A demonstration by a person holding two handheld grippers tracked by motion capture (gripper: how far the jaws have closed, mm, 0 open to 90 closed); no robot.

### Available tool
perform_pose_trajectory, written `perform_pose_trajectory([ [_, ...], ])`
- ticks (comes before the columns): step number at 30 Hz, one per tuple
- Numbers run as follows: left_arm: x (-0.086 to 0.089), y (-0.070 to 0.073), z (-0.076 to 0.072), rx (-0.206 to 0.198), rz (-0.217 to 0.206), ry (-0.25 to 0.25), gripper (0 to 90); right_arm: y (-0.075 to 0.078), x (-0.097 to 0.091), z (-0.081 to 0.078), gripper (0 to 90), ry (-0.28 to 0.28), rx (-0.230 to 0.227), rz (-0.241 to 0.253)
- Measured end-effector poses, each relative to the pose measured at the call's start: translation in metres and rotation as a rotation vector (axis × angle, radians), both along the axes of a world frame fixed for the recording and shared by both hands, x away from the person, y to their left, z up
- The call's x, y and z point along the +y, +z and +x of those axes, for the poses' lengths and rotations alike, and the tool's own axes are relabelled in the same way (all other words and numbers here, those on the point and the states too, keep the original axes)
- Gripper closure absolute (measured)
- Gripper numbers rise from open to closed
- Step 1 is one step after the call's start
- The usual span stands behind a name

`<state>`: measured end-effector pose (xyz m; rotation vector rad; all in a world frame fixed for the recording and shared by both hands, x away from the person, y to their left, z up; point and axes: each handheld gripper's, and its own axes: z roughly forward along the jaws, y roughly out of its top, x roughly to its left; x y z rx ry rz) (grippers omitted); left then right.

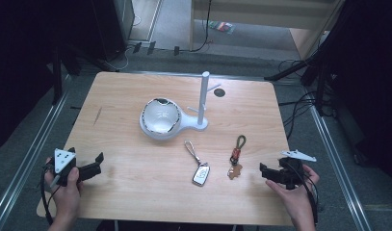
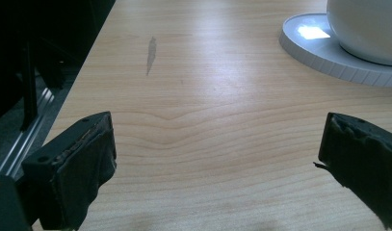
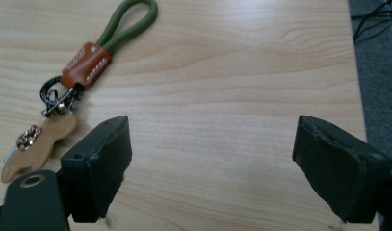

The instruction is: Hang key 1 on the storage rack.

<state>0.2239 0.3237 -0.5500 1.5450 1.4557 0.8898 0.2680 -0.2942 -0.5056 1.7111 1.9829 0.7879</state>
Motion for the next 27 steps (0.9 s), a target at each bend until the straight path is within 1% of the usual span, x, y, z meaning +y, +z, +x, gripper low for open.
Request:
perform_pose_trajectory([
  [2, 0.0, 0.0, 0.0, 0.0, -0.002, 0.0, 0.0, 0.0, 0.003, 0.003, 13.8, 0.003, 0.025, -0.013],
  [3, 0.001, 0.0, 0.0, -0.001, -0.003, 0.0, 0.0, 0.001, 0.005, 0.006, 13.8, -0.004, 0.051, -0.019],
  [5, 0.001, 0.0, 0.0, -0.001, -0.003, 0.0, 0.0, 0.001, 0.006, 0.007, 13.3, -0.004, 0.059, -0.024],
  [6, 0.001, 0.0, 0.0, -0.002, -0.004, -0.001, 0.0, 0.003, 0.01, 0.009, 13.1, 0.02, 0.085, -0.04],
  [7, 0.001, 0.0, 0.0, -0.002, -0.004, -0.001, 0.0, 0.003, 0.012, 0.01, 13.1, 0.031, 0.096, -0.056],
  [8, 0.001, 0.0, 0.0, -0.003, -0.003, -0.002, 0.0, 0.003, 0.012, 0.01, 13.1, 0.031, 0.096, -0.056],
  [9, 0.001, 0.0, -0.001, -0.003, -0.003, -0.002, 0.0, 0.003, 0.015, 0.011, 13.1, 0.037, 0.105, -0.072],
  [10, 0.001, 0.0, -0.001, -0.005, -0.003, -0.002, 0.0, 0.005, 0.019, 0.013, 13.2, 0.049, 0.121, -0.085],
  [11, 0.001, 0.0, -0.001, -0.005, -0.003, -0.002, 0.0, 0.005, 0.019, 0.013, 13.2, 0.049, 0.121, -0.085],
  [12, 0.001, 0.0, -0.001, -0.006, -0.004, -0.001, 0.0, 0.007, 0.022, 0.016, 13.3, 0.064, 0.135, -0.097],
  [14, 0.001, 0.0, -0.001, -0.003, -0.002, -0.003, 0.0, 0.007, 0.023, 0.017, 13.4, 0.066, 0.139, -0.103],
  [15, 0.001, 0.0, -0.001, -0.006, -0.005, -0.002, 0.0, 0.008, 0.026, 0.02, 13.7, 0.069, 0.159, -0.112],
  [16, 0.001, 0.0, -0.001, -0.006, -0.005, -0.002, 0.0, 0.008, 0.026, 0.02, 13.7, 0.069, 0.159, -0.112],
  [17, 0.001, 0.0, -0.001, -0.006, -0.006, -0.003, 0.0, 0.009, 0.029, 0.023, 13.6, 0.08, 0.19, -0.126],
  [18, 0.001, 0.0, -0.001, -0.006, -0.006, -0.003, 0.0, 0.009, 0.031, 0.024, 13.6, 0.082, 0.204, -0.127],
  [19, 0.001, 0.0, -0.001, -0.006, -0.007, -0.006, 0.0, 0.009, 0.031, 0.024, 13.6, 0.082, 0.204, -0.127],
  [20, 0.001, 0.0, -0.001, -0.005, -0.007, -0.007, 0.0, 0.01, 0.033, 0.027, 13.4, 0.086, 0.238, -0.106],
  [22, 0.001, 0.0, -0.001, -0.005, -0.004, -0.009, 0.0, 0.011, 0.036, 0.029, 13.3, 0.078, 0.267, -0.094],
  [24, 0.001, 0.0, -0.001, -0.006, -0.004, -0.01, 0.0, 0.011, 0.037, 0.03, 13.3, 0.08, 0.274, -0.101],
  [27, 0.001, 0.0, -0.001, -0.009, -0.009, -0.008, 0.0, 0.012, 0.04, 0.034, 13.3, 0.065, 0.293, -0.108],
])
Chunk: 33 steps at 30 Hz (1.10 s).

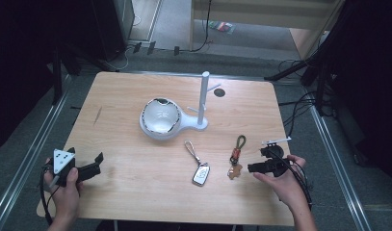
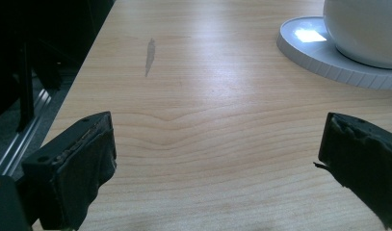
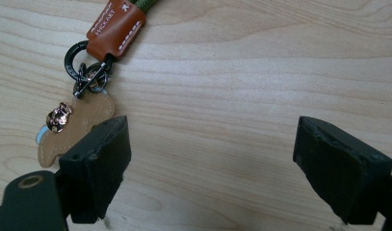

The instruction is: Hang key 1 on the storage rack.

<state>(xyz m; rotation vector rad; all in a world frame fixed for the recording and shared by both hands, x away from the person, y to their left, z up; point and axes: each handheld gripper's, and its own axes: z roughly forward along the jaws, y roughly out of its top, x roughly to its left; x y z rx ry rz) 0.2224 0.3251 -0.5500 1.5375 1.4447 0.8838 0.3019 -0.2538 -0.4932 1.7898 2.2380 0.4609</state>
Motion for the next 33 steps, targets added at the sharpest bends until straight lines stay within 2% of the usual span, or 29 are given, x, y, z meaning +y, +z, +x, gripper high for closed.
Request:
perform_pose_trajectory([
  [5, 0.0, 0.0, 0.0, 0.0, 0.0, -0.001, 0.0, 0.003, 0.007, 0.007, 13.2, -0.012, 0.036, 0.005],
  [15, 0.0, 0.0, 0.0, 0.008, 0.002, -0.007, 0.0, 0.007, 0.021, 0.018, 18.2, -0.007, 0.058, 0.029],
  [17, 0.0, 0.0, 0.0, 0.006, 0.003, -0.006, 0.0, 0.007, 0.025, 0.021, 19.6, -0.013, 0.063, 0.024],
  [19, 0.0, 0.0, 0.0, 0.005, 0.002, -0.007, 0.0, 0.005, 0.03, 0.025, 23.1, -0.019, 0.057, -0.008],
  [23, 0.0, 0.0, 0.0, 0.005, 0.003, -0.007, 0.0, 0.003, 0.036, 0.03, 23.7, -0.027, 0.067, -0.001],
  [27, 0.0, 0.0, 0.0, 0.005, 0.004, -0.008, 0.0, 0.004, 0.048, 0.039, 27.9, -0.034, 0.081, 0.0],
  [31, 0.0, 0.0, 0.0, 0.004, 0.005, -0.009, 0.0, 0.003, 0.055, 0.043, 29.6, -0.021, 0.084, -0.009],
  [33, 0.0, 0.0, 0.0, 0.002, 0.002, -0.01, 0.0, 0.001, 0.062, 0.048, 32.2, -0.032, 0.107, -0.009],
])
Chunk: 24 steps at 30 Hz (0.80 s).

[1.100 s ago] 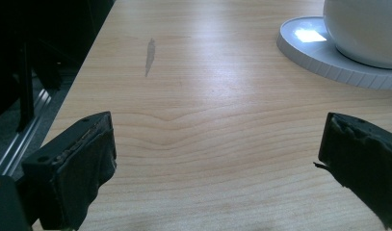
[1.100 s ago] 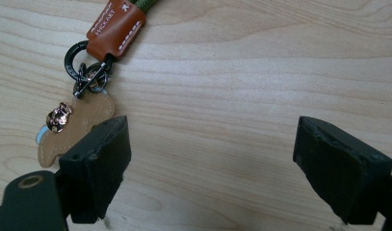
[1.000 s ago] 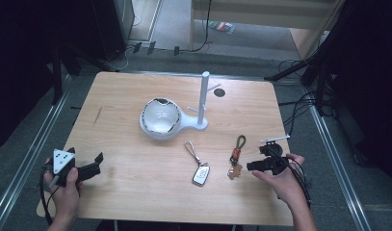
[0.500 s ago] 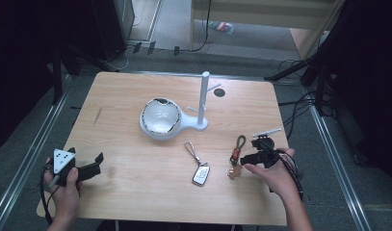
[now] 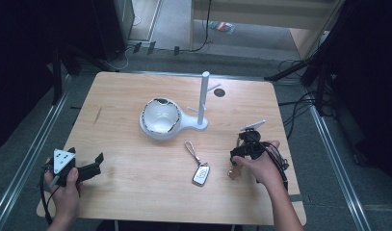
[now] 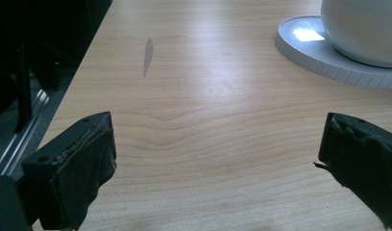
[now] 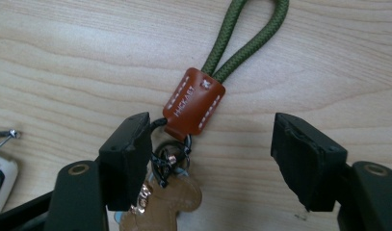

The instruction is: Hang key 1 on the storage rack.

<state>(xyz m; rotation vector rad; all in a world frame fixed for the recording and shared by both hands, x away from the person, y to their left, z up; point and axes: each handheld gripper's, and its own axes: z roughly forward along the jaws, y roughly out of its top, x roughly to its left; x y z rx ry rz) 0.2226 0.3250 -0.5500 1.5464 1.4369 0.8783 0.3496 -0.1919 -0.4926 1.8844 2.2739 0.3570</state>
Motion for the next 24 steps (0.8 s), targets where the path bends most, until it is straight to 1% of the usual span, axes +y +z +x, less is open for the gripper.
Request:
perform_pose_trajectory([
  [1, 0.0, 0.0, 0.0, 0.0, 0.0, 0.0, 0.0, -0.001, 0.001, 0.002, 33.8, -0.002, -0.001, -0.004],
  [2, 0.0, 0.0, 0.0, 0.0, 0.0, -0.001, 0.0, -0.001, 0.003, 0.003, 35.2, -0.021, 0.012, 0.0],
  [6, 0.0, 0.0, 0.0, 0.004, 0.002, -0.003, 0.0, -0.003, 0.007, 0.007, 37.2, -0.026, 0.02, 0.004],
  [7, 0.0, 0.0, 0.0, 0.004, 0.002, -0.003, 0.0, -0.004, 0.01, 0.009, 40.2, -0.031, 0.023, -0.003],
  [10, -0.001, 0.0, 0.0, 0.005, 0.003, -0.004, 0.0, -0.006, 0.013, 0.011, 45.2, -0.046, 0.02, -0.022],
  [13, -0.001, 0.0, 0.0, 0.005, 0.002, -0.004, 0.0, -0.007, 0.014, 0.013, 46.9, -0.06, 0.027, -0.023],
  [15, -0.001, 0.0, 0.001, 0.006, 0.002, -0.004, 0.0, -0.008, 0.015, 0.015, 48.9, -0.081, 0.042, -0.011],
  [17, -0.001, 0.0, 0.001, 0.005, 0.002, -0.003, 0.0, -0.008, 0.016, 0.015, 50.1, -0.091, 0.049, -0.007],
  [18, -0.001, 0.0, 0.001, 0.005, 0.004, -0.004, 0.0, -0.01, 0.015, 0.017, 54.2, -0.102, 0.057, 0.008],
  [19, -0.001, 0.0, 0.001, 0.005, 0.004, -0.004, 0.0, -0.01, 0.015, 0.017, 54.2, -0.102, 0.057, 0.008],
  [22, -0.001, 0.0, 0.001, 0.006, 0.004, -0.005, 0.0, -0.01, 0.017, 0.019, 59.7, -0.135, 0.088, 0.02],
  [23, -0.001, 0.0, 0.001, 0.006, 0.004, -0.005, 0.0, -0.01, 0.017, 0.019, 59.7, -0.135, 0.088, 0.02],
  [24, -0.001, 0.0, 0.001, 0.006, 0.004, -0.005, 0.0, -0.012, 0.018, 0.02, 62.2, -0.134, 0.092, 0.02],
])
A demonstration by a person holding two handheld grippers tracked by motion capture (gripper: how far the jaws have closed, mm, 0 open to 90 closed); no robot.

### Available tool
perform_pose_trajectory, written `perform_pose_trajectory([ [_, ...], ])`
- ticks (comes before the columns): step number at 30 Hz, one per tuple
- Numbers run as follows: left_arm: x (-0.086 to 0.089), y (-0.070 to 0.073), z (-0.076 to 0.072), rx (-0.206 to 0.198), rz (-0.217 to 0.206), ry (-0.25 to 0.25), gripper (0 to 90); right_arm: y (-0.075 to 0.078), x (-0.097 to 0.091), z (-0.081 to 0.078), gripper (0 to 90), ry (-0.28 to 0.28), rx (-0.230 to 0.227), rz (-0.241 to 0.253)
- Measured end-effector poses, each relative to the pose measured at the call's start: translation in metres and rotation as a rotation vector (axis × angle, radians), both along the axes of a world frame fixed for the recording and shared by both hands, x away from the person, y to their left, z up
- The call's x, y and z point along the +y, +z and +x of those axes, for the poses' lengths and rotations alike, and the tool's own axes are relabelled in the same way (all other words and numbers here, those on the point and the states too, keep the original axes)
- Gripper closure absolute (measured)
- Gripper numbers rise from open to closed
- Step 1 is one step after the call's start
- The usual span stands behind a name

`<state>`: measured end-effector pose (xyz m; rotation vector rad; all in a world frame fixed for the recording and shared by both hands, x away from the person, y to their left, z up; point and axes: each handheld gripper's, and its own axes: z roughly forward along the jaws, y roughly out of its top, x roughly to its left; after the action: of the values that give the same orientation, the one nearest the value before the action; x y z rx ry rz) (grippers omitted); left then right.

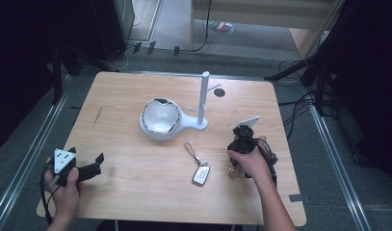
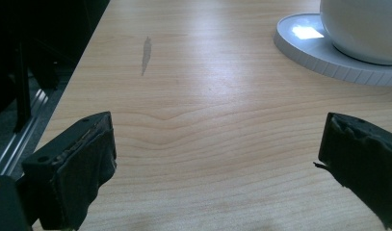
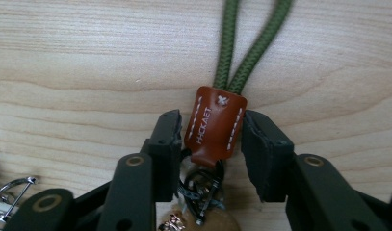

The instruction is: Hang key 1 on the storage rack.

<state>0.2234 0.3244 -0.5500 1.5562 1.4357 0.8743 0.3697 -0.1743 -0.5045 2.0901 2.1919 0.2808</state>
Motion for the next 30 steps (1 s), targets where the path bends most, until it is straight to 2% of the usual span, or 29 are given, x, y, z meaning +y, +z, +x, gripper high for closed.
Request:
perform_pose_trajectory([
  [2, 0.0, 0.0, 0.0, 0.0, -0.001, 0.0, 0.0, -0.001, 0.001, 0.0, 63.0, -0.009, 0.009, 0.0],
  [5, 0.0, 0.0, 0.0, 0.0, 0.001, -0.001, 0.0, -0.001, 0.003, 0.0, 65.9, -0.002, -0.003, -0.023],
  [7, 0.0, 0.0, 0.0, 0.001, 0.002, -0.001, 0.0, -0.001, 0.005, -0.001, 68.0, 0.021, -0.007, -0.046],
  [9, 0.0, 0.0, 0.0, 0.001, 0.002, -0.001, 0.0, -0.001, 0.005, -0.001, 68.2, 0.037, -0.015, -0.049],
  [17, 0.0, 0.0, 0.0, 0.001, 0.002, -0.001, 0.0, -0.001, 0.003, -0.004, 69.5, 0.068, -0.034, -0.043],
  [19, 0.0, 0.0, 0.0, 0.003, 0.003, 0.0, 0.0, 0.0, 0.002, -0.006, 69.7, 0.063, -0.038, -0.021],
  [22, 0.0, 0.0, 0.0, 0.001, 0.002, -0.001, 0.0, 0.005, 0.001, -0.01, 69.8, 0.072, -0.094, 0.0],
  [23, 0.0, 0.0, 0.0, 0.001, 0.0, 0.0, 0.0, 0.005, 0.001, -0.01, 69.8, 0.072, -0.094, 0.0],
  [26, 0.0, 0.0, 0.0, 0.002, 0.0, 0.0, 0.0, 0.014, 0.001, -0.014, 69.8, 0.089, -0.17, 0.03],
  [27, 0.0, 0.0, 0.0, 0.001, 0.001, 0.0, 0.0, 0.014, 0.001, -0.014, 69.8, 0.089, -0.17, 0.03],
  [28, 0.0, 0.0, 0.0, 0.002, 0.002, 0.0, 0.0, 0.019, 0.0, -0.014, 69.8, 0.087, -0.213, 0.049],
  [30, 0.0, 0.0, 0.0, 0.002, 0.001, 0.001, 0.0, 0.023, -0.002, -0.014, 69.7, 0.098, -0.258, 0.072],
])
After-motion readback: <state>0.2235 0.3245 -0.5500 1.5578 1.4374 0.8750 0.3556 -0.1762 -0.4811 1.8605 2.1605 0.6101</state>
